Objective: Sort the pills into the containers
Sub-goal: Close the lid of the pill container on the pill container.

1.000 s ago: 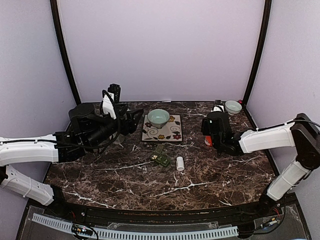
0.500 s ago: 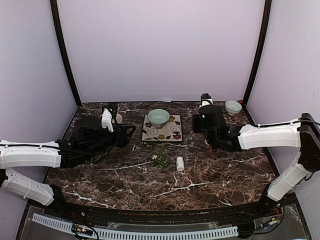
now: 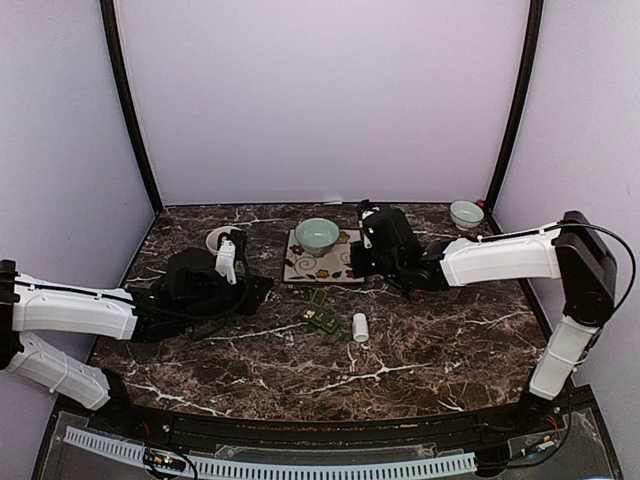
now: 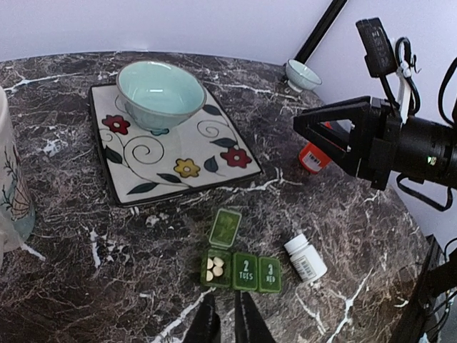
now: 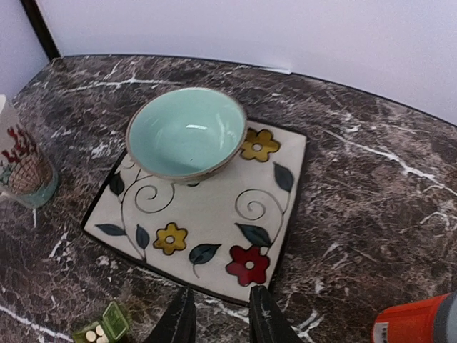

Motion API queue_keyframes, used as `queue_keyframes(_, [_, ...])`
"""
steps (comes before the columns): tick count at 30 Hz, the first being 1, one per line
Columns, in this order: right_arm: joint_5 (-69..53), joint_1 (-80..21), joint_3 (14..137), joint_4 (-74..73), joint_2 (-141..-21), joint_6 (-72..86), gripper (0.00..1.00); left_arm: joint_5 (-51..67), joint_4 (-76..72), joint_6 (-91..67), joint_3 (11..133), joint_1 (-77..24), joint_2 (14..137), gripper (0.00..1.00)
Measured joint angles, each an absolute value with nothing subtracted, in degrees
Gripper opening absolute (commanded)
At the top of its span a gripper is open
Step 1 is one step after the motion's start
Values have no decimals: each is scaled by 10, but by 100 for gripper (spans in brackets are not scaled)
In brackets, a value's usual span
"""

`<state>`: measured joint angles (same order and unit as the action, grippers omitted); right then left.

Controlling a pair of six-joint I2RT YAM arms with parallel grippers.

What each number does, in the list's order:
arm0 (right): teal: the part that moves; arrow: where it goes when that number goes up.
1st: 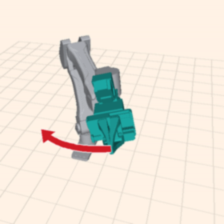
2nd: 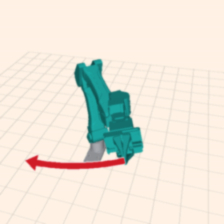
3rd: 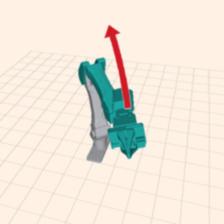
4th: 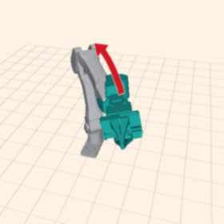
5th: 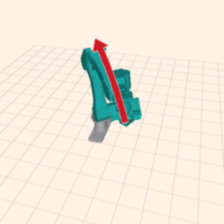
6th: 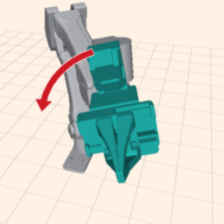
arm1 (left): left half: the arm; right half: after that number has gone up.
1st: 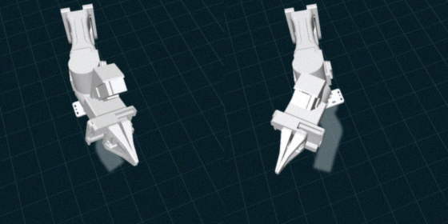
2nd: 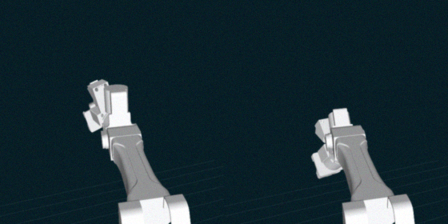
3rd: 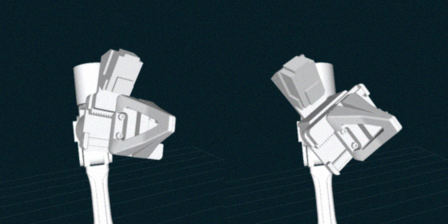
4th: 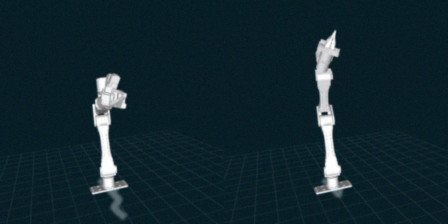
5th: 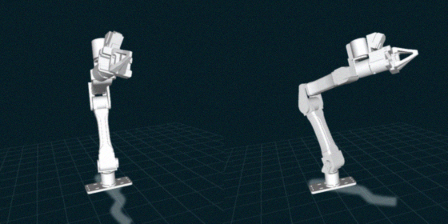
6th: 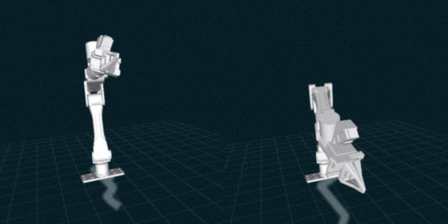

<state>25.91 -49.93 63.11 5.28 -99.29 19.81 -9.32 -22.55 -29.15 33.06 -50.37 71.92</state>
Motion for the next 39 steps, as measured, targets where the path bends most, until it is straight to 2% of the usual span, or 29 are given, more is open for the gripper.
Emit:
queue_keyframes(4, [200,-499,657,32,-1024,206,25,-75,-226,-308,327,-506,749,0])
queue_keyframes(19, [74,-487,675,27,-1074,220,24,-24,-248,-336,327,-529,867,0])
queue_keyframes(39, [22,-475,680,26,-1115,221,24,11,-236,-336,399,-532,973,0])
